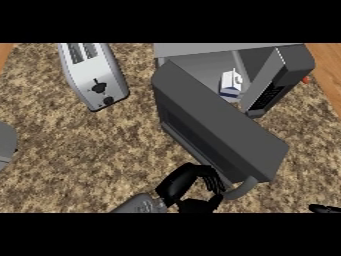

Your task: Pick up the milk, place it into the microwave and close the microwave

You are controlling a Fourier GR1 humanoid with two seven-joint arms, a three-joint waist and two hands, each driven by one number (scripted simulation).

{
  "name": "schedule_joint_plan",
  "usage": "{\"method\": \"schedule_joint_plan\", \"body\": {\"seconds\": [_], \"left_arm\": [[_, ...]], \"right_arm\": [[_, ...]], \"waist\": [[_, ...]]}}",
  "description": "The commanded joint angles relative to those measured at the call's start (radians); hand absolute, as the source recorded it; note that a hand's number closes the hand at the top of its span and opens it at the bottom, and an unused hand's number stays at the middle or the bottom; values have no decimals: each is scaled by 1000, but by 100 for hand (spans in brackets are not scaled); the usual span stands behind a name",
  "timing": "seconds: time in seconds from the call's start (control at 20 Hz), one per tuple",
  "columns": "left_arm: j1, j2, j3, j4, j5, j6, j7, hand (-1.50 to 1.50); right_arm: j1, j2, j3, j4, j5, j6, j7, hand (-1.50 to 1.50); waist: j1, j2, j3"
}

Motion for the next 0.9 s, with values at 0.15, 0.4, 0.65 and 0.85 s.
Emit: {"method": "schedule_joint_plan", "body": {"seconds": [0.15, 0.4, 0.65, 0.85], "left_arm": [[-118, -32, -50, -24, 115, 93, 4, 150], [-220, -32, -17, -6, 150, 167, -21, 150], [-316, -33, 5, 29, 190, 210, -25, 150], [-389, -33, 25, 56, 235, 223, -4, 150]], "right_arm": [[-20, -26, 40, -71, -19, 84, 19, -150], [-27, -39, 69, -123, -29, 100, 42, -150], [-54, -69, 78, -147, -42, 106, 81, -150], [-90, -86, 74, -176, -58, 103, 94, -150]], "waist": [[-73, 10, -4], [-110, 13, -4], [-156, 27, -2], [-193, 36, 1]]}}
